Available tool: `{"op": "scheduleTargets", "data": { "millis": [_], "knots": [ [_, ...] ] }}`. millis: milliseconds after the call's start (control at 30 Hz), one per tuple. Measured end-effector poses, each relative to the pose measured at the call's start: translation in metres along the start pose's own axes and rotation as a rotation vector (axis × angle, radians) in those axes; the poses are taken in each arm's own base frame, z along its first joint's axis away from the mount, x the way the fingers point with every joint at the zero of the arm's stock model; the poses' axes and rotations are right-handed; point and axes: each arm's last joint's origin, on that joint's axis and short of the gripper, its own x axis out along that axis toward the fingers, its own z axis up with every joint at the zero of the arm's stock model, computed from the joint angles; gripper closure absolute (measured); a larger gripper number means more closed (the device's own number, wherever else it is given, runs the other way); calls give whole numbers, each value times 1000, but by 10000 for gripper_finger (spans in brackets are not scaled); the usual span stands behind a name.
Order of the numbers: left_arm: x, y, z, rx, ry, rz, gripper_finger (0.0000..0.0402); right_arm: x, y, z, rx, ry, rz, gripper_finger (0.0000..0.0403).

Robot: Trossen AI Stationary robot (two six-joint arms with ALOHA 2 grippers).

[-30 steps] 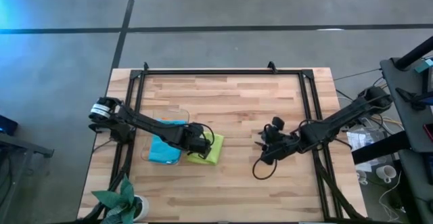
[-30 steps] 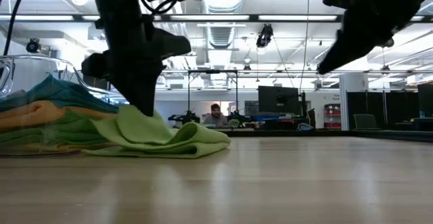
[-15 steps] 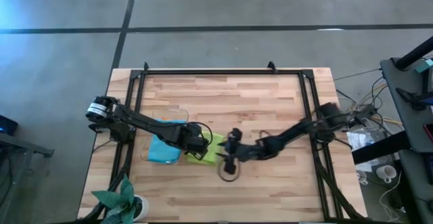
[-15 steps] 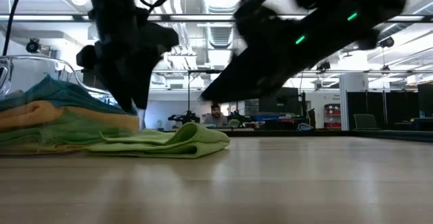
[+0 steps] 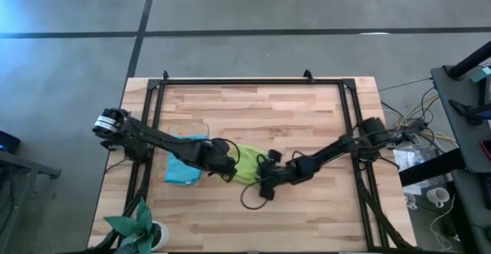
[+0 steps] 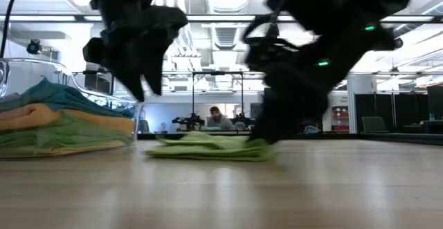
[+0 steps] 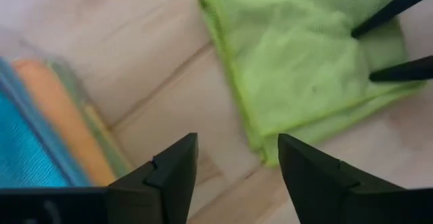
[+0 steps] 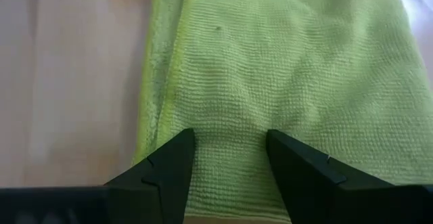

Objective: Fold microfiber towels
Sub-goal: Put the folded green microfiber towel into the transparent bin

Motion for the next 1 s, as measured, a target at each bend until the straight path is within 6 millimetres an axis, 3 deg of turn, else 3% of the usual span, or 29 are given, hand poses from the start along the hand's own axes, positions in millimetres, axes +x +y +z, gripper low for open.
{"op": "scheduleTargets", "data": {
  "millis": [133, 233, 467, 667, 867, 1000],
  "knots": [
    [-6, -15, 8, -43, -162, -93, 212, -30, -11, -11, 24, 25, -41, 216],
    [-3, -30, 14, -108, -282, -192, 212, -57, -17, -8, 55, -40, -32, 216],
    [42, -33, 34, -191, -313, -136, 212, -101, -29, 0, 81, -186, -23, 216],
    [69, -38, 34, -220, -317, -118, 212, -109, -38, -9, 80, -204, -52, 216],
    [103, -42, 23, -193, -306, -64, 212, -104, -42, -20, 89, -173, -69, 216],
    [111, -44, 18, -205, -309, -54, 212, -103, -43, -23, 95, -149, -78, 216]
  ]
}}
